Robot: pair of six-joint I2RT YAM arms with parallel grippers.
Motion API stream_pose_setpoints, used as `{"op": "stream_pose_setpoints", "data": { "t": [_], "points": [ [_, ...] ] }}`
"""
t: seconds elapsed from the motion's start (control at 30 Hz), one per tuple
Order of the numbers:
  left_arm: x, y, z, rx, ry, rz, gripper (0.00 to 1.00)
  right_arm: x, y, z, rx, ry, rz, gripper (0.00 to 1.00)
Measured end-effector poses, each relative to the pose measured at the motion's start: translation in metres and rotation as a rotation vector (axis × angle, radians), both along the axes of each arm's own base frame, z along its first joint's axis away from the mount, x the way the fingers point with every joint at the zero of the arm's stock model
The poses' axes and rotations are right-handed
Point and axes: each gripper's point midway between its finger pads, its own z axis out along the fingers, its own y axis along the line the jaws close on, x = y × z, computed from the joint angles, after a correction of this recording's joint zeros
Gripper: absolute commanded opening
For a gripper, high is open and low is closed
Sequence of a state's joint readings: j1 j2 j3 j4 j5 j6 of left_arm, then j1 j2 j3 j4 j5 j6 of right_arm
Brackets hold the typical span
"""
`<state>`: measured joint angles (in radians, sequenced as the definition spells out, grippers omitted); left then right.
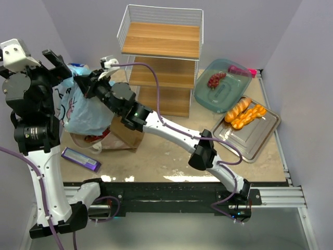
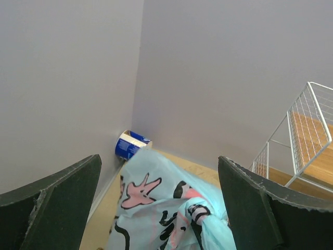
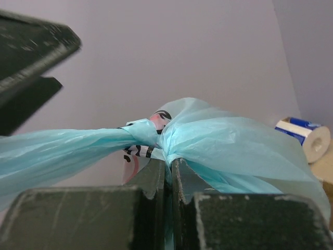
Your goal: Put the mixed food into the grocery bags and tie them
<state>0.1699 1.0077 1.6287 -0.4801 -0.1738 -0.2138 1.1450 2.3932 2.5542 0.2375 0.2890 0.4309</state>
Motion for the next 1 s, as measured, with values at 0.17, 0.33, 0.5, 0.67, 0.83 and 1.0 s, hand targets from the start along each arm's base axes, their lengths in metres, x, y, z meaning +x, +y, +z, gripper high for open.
{"op": "stream_pose_setpoints", "data": {
  "t": [0.17, 0.33, 0.5, 0.67, 0.83, 1.0],
  "points": [
    [0.002, -0.001, -0.002, 0.001, 0.006, -0.009, 1.0, 0.001, -0.004, 0.015, 0.054, -0.027, -0.011, 0.0],
    [0.003, -0.004, -0.001, 0.003, 0.004, -0.023, 1.0, 0.005, -0.006, 0.012, 0.039, -0.046, -0.023, 0.0],
    [0.003, -0.005, -0.004, 0.004, 0.009, -0.033, 1.0, 0.013, -0.002, -0.046, -0.109, -0.024, -0.031, 0.0],
    [0.002, -0.007, -0.005, 0.005, 0.009, -0.04, 1.0, 0.003, -0.01, -0.129, -0.317, 0.015, 0.011, 0.0],
    [-0.002, -0.007, -0.004, 0.006, 0.004, -0.04, 1.0, -0.019, -0.041, -0.145, -0.423, 0.03, 0.033, 0.0],
    [-0.004, -0.008, -0.006, 0.007, 0.001, -0.041, 1.0, -0.031, -0.062, -0.119, -0.488, 0.049, 0.038, 0.0]
  ]
}}
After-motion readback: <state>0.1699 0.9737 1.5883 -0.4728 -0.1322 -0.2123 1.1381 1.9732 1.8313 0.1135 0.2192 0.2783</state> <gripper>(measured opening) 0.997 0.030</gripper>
